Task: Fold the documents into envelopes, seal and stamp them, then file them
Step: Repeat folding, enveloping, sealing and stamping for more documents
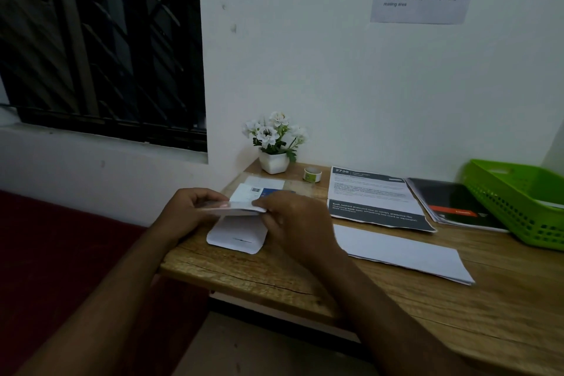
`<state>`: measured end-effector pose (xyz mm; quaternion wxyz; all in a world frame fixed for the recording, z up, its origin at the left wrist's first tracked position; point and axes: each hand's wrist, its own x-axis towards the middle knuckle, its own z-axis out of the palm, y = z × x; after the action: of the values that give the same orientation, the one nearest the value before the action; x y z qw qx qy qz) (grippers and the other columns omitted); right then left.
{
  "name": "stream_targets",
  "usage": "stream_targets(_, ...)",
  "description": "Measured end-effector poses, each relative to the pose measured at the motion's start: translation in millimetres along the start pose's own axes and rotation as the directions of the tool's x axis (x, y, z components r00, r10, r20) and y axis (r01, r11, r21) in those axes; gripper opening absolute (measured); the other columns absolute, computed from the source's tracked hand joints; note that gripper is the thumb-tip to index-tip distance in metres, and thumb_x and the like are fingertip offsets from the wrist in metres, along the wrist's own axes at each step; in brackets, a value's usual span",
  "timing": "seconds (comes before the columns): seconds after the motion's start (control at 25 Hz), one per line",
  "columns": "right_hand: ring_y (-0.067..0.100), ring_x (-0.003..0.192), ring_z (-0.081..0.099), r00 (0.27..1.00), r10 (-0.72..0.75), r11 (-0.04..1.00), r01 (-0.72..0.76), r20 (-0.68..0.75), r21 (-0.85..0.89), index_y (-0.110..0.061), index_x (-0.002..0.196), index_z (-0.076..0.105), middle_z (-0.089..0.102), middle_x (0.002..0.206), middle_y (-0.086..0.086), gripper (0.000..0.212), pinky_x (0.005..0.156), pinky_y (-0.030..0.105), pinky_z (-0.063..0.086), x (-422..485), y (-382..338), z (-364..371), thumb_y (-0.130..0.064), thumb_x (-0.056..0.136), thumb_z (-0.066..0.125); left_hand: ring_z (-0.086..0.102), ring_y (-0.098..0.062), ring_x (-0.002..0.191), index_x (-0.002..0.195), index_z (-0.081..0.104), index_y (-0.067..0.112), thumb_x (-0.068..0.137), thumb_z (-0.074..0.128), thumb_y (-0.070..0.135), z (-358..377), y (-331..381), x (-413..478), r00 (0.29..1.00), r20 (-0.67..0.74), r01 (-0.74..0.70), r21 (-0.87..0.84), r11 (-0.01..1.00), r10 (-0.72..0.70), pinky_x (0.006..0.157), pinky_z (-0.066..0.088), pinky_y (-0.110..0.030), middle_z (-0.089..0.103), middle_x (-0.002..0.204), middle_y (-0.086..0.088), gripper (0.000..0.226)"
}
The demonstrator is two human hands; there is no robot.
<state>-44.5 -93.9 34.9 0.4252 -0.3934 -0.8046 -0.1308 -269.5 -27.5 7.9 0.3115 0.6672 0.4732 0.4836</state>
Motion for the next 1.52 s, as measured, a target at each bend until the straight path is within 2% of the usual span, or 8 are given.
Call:
stream_targets(0.16,0.002,0.074,0.066,0.938,0.241,0.938,-0.16,-0.248,0.307,-0.024,0.102,0.073,0.073,0.089,-0.011,0.022,0.061,0.016,0.052,-23,12,-45,-0.011,0.084,0.07,0.069,-0.01,0.081,0.089,0.074,0.014,0.079,0.073,0.012,2,2,-2,1.0,-0.014,-0.003,-0.033,0.999,0.002,0.07,0.05,-0.02,0.074,0.087,0.001,0.01)
stream_targets(0.32,0.013,0.069,0.073,0.755,0.54,0.759,-0.247,-0.371,0.603,-0.021,0.094,0.075,0.075,0.077,-0.004,0.012,0.061,0.024,0.058,-48,22,-95,-0.018,0.082,0.072,0.067,-0.016,0.09,0.094,0.073,0.01,0.08,0.071,0.01,7,13,-6,1.0,-0.024,-0.02,0.027,0.999,0.02,0.083,0.052,-0.031,0.073,0.092,-0.003,0.014)
stream_targets(0.52,0.025,0.066,0.073,0.503,0.833,0.419,-0.302,-0.229,0.856,-0.016,0.081,0.072,0.072,0.068,0.006,0.004,0.058,0.025,0.058,-73,42,-124,-0.02,0.082,0.073,0.066,-0.006,0.093,0.104,0.068,0.02,0.097,0.048,0.026,34,50,-24,0.933,-0.227,-0.306,-0.093,0.948,0.279,0.081,0.053,-0.021,0.072,0.099,0.006,0.022)
stream_targets(0.64,0.02,0.064,0.073,0.421,0.903,0.24,-0.321,-0.088,0.916,-0.015,0.088,0.069,0.073,0.068,0.004,0.003,0.055,0.024,0.057,-81,56,-121,-0.015,0.085,0.069,0.063,0.0,0.096,0.107,0.065,0.027,0.089,0.061,0.033,65,78,-19,0.939,-0.111,-0.341,-0.158,0.927,0.326,0.074,0.052,-0.015,0.071,0.104,0.012,0.02)
stream_targets(0.84,0.011,0.072,0.071,0.468,0.87,0.272,-0.72,0.157,0.638,-0.02,0.097,0.072,0.076,0.087,0.0,0.013,0.052,0.024,0.052,-96,103,-136,-0.024,0.086,0.067,0.058,0.012,0.089,0.097,0.069,0.024,0.075,0.075,0.006,83,75,10,0.959,-0.003,-0.28,0.101,0.955,0.282,0.074,0.047,-0.009,0.067,0.099,0.012,0.03)
stream_targets(1.12,0.021,0.075,0.071,0.575,0.747,0.357,-0.771,0.334,0.528,-0.017,0.094,0.078,0.076,0.092,0.01,0.019,0.06,0.027,0.057,-72,145,-141,-0.029,0.09,0.063,0.057,-0.004,0.089,0.097,0.072,0.015,0.077,0.07,-0.001,106,70,36,0.978,0.031,-0.21,0.189,0.959,0.208,0.071,0.038,-0.008,0.067,0.103,0.0,0.026)
stream_targets(1.36,0.018,0.067,0.071,0.554,0.687,0.118,-0.724,0.471,0.679,-0.011,0.087,0.078,0.076,0.087,0.011,0.031,0.053,0.026,0.055,-78,163,-136,-0.03,0.095,0.055,0.056,0.0,0.088,0.097,0.07,0.018,0.079,0.069,0.001,113,64,45,0.986,-0.033,-0.157,0.179,0.971,0.166,0.073,0.039,-0.011,0.066,0.105,0.0,0.025)
stream_targets(1.52,0.014,0.058,0.068,0.571,0.723,0.209,-0.718,0.389,0.664,-0.015,0.078,0.078,0.075,0.078,0.005,0.022,0.05,0.025,0.055,-68,172,-129,-0.019,0.092,0.061,0.052,-0.02,0.114,0.11,0.065,0.02,0.077,0.075,0.035,136,77,51,0.94,0.074,-0.329,0.463,0.823,0.334,0.099,0.035,-0.036,0.061,0.119,0.0,0.038)
